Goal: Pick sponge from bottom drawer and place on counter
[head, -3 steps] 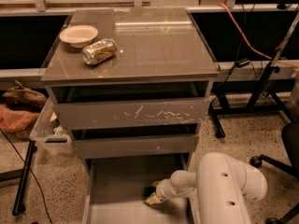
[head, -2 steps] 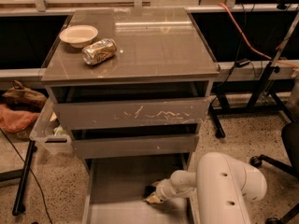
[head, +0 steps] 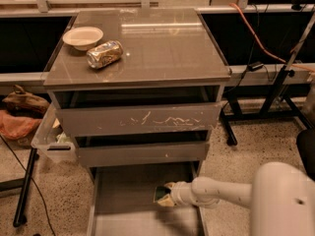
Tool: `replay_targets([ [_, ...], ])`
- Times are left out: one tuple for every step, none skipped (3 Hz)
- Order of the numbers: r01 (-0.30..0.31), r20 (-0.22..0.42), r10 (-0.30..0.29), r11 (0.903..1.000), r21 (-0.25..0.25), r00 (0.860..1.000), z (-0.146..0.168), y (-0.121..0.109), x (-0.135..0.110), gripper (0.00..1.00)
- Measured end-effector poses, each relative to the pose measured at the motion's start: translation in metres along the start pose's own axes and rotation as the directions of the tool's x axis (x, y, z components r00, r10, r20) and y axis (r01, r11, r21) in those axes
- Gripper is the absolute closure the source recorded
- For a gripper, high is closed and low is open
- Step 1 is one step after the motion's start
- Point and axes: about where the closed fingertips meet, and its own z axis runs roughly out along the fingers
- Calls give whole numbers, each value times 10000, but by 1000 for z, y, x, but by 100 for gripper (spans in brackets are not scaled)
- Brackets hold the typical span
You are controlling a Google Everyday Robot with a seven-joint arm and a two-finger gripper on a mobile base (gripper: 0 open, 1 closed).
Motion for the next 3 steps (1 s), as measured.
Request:
replay_targets([
  [876,829,-960,9911,1002,9919,-74,2,-70,100],
  [1119,909,-1186,9908,756,9888,-87,24,-83,100],
  [1107,903,-1172,9911,739,9890,-86,25,-82,100],
])
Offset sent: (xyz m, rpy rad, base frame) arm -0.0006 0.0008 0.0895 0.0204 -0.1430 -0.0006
